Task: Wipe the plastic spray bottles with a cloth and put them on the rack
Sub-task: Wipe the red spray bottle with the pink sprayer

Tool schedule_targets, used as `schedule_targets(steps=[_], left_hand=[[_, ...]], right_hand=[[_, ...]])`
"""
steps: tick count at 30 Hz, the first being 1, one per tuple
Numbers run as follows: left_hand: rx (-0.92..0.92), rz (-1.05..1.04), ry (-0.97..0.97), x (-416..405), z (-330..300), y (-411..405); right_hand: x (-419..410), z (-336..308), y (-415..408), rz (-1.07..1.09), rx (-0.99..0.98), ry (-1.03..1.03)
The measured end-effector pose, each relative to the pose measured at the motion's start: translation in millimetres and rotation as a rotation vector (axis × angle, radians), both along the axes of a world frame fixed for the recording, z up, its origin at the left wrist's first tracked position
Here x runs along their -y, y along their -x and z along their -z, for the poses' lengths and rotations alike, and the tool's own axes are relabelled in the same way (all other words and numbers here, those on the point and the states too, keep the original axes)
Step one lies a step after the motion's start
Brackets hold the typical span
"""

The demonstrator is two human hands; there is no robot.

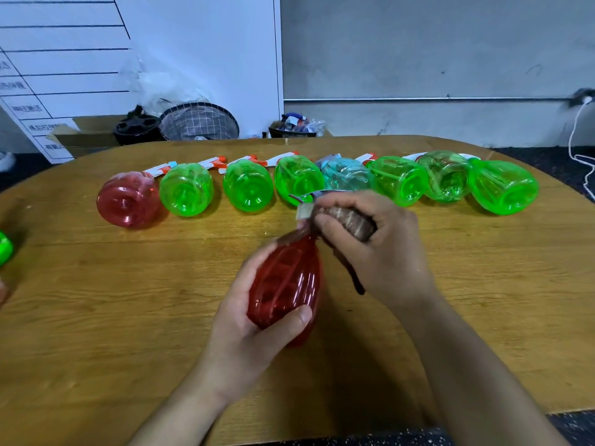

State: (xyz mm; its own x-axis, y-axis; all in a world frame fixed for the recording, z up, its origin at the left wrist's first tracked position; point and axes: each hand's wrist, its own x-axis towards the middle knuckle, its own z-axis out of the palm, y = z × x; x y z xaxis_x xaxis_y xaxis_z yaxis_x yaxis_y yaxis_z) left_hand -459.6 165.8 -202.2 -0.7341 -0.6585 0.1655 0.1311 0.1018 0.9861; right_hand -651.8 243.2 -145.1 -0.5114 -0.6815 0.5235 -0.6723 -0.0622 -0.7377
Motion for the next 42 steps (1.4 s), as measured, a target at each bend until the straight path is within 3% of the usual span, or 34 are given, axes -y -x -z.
schedule_targets(steps=[3, 7, 13, 21, 28, 34, 36, 39, 42], left_hand=[[0.026, -0.005, 0.028, -1, -1, -1], [0.019, -0.003, 0.018, 2, -1, -1], [0.032, -0.022, 0.024, -1, -3, -2], [-0.016, -0.050, -0.122, 5, -3, -2], [0.013, -0.021, -0.096, 4, -2, -3], [0.010, -0.046, -0.091, 5, -2, -1], [0.006, -0.047, -0.078, 4, -2, -2], [0.004, -0.050, -0.054, 3, -1, -2], [0.012, -0.037, -0.039, 3, -1, -2]], right_hand=[[0, 1, 0, 0.156, -0.031, 0.049], [2, 2, -7, -0.079, -0.021, -0.020], [1, 8, 4, 0.236, -0.109, 0.071], [-2, 5, 8, 0.126, -0.154, -0.164], [2, 14, 7, 0.230, -0.222, -0.017], [-5, 3, 14, 0.068, -0.135, -0.220], [-10, -1, 21, -0.008, -0.002, -0.263], [-12, -1, 32, 0.051, 0.256, -0.015], [-13, 2, 34, 0.277, 0.170, 0.163]])
